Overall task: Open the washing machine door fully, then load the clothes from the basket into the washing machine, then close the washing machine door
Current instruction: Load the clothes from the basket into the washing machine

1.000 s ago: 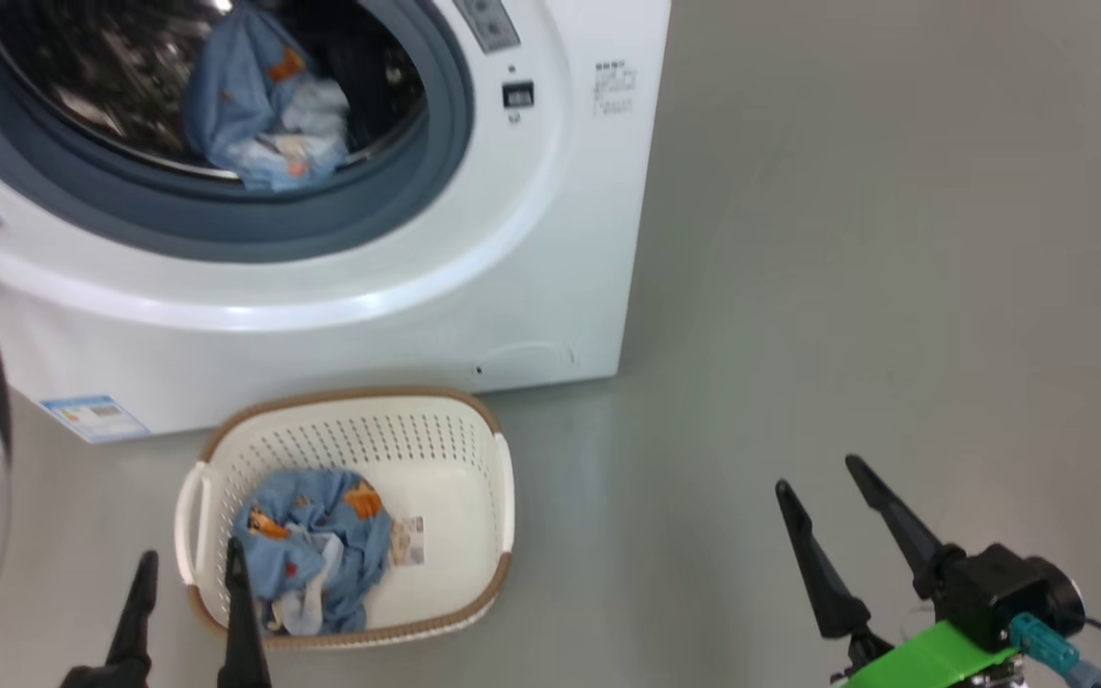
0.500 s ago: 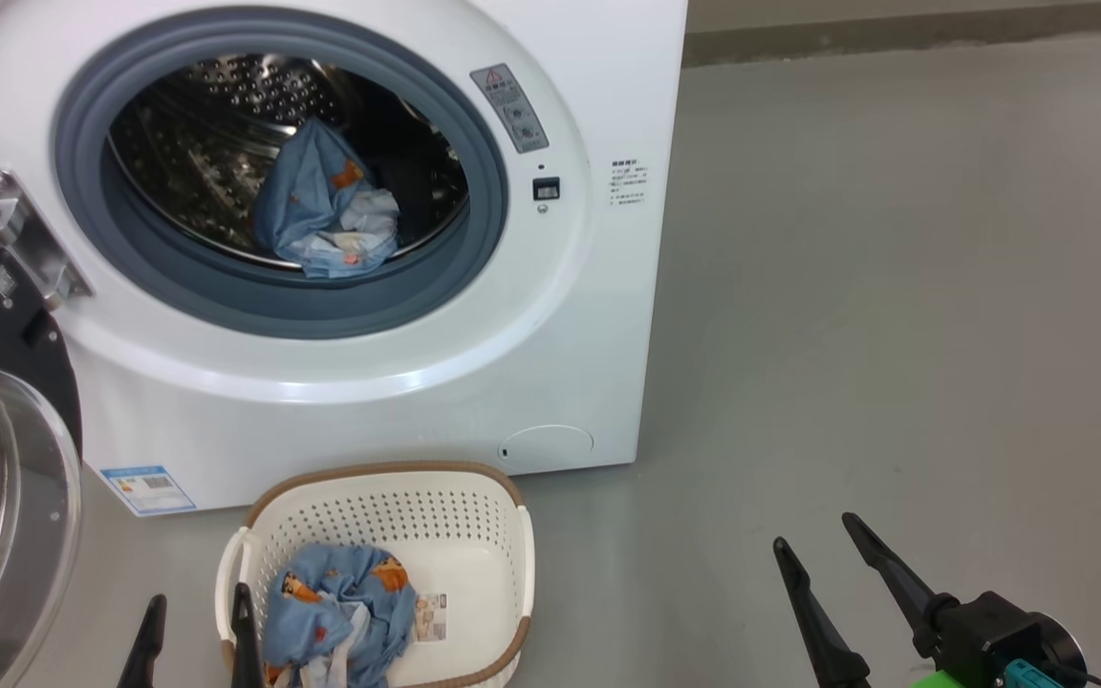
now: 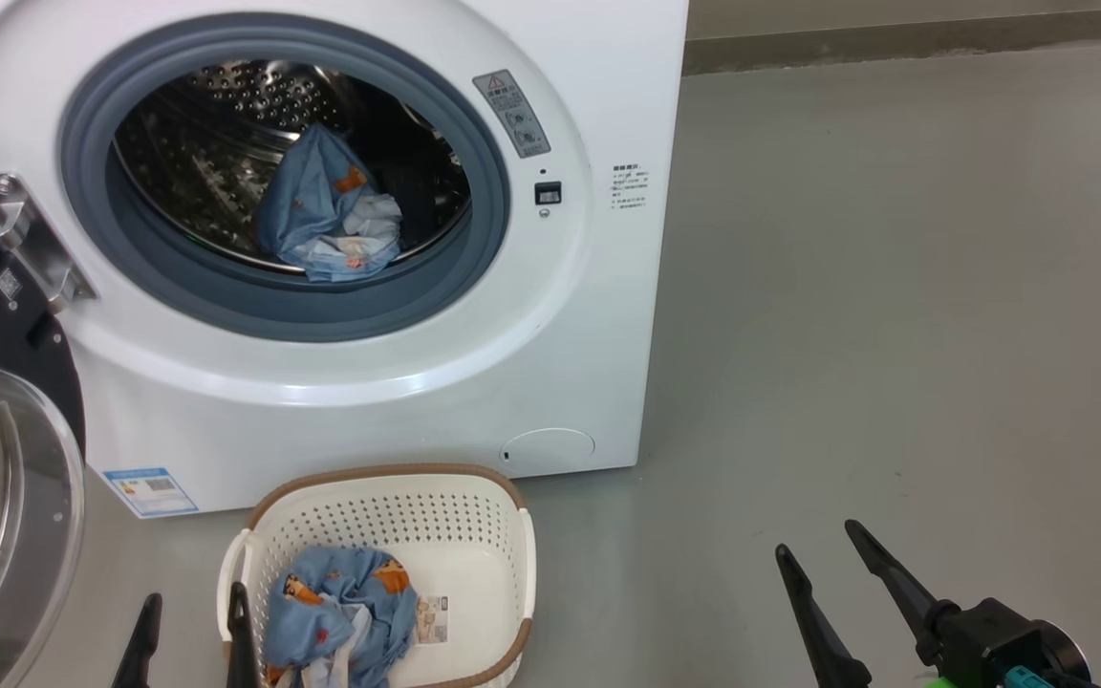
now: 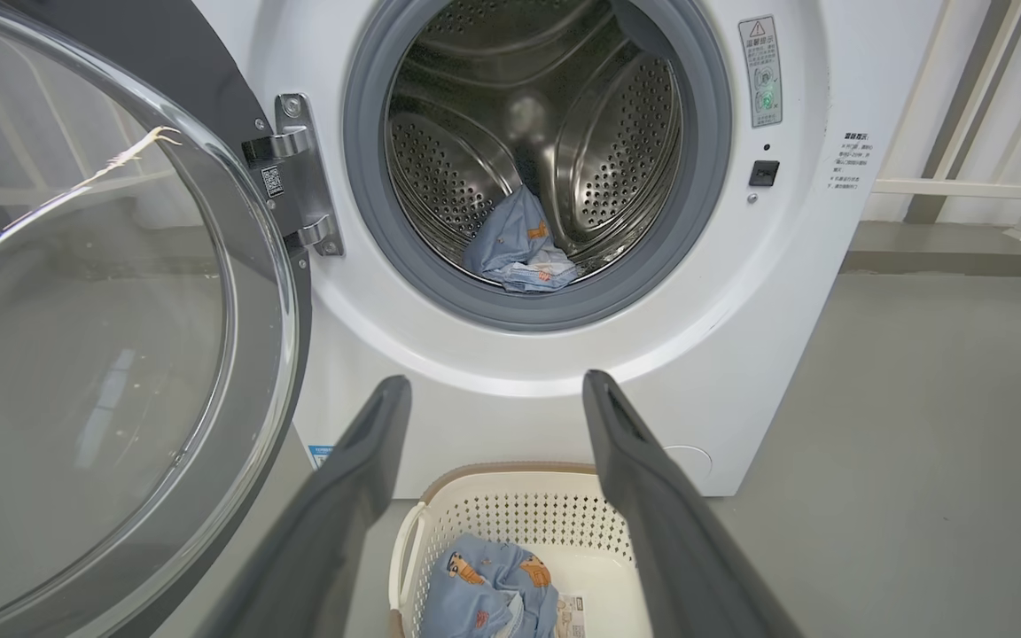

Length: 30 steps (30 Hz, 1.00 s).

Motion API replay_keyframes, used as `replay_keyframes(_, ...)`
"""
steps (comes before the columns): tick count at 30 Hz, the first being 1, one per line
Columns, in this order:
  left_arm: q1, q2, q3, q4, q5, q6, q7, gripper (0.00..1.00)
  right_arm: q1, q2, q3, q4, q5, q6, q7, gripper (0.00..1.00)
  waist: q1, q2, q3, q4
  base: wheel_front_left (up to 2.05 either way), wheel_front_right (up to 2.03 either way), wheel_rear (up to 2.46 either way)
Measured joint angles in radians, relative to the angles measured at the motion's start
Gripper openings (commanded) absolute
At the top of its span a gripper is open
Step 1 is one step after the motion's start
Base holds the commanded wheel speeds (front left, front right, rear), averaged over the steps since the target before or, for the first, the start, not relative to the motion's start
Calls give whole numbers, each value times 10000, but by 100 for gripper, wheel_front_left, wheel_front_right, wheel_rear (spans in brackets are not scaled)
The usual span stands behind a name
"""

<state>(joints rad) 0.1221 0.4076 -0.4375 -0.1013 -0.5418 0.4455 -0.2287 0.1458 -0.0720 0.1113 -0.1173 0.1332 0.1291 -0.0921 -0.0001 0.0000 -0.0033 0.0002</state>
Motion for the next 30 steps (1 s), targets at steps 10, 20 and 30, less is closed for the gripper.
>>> replay_keyframes(10, -34, 0, 6, 13, 0, 0, -2, 100, -10, -15, 36, -13, 0, 0, 0, 100, 0, 0, 159, 22, 0, 0, 0)
replay_keyframes(20, -269, -82, -58, 337, -19, -2, -2, 100, -83, -113, 71, -65, 2, 0, -2, 100, 0, 0, 512, -26, 0, 0, 0)
replay_keyframes(30, -1442, -529, -311, 1964, -159, -514, 59, 100, -777, -257, 151, -330, 2, 0, -19, 100, 0, 0, 1351, -144, 0, 0, 0)
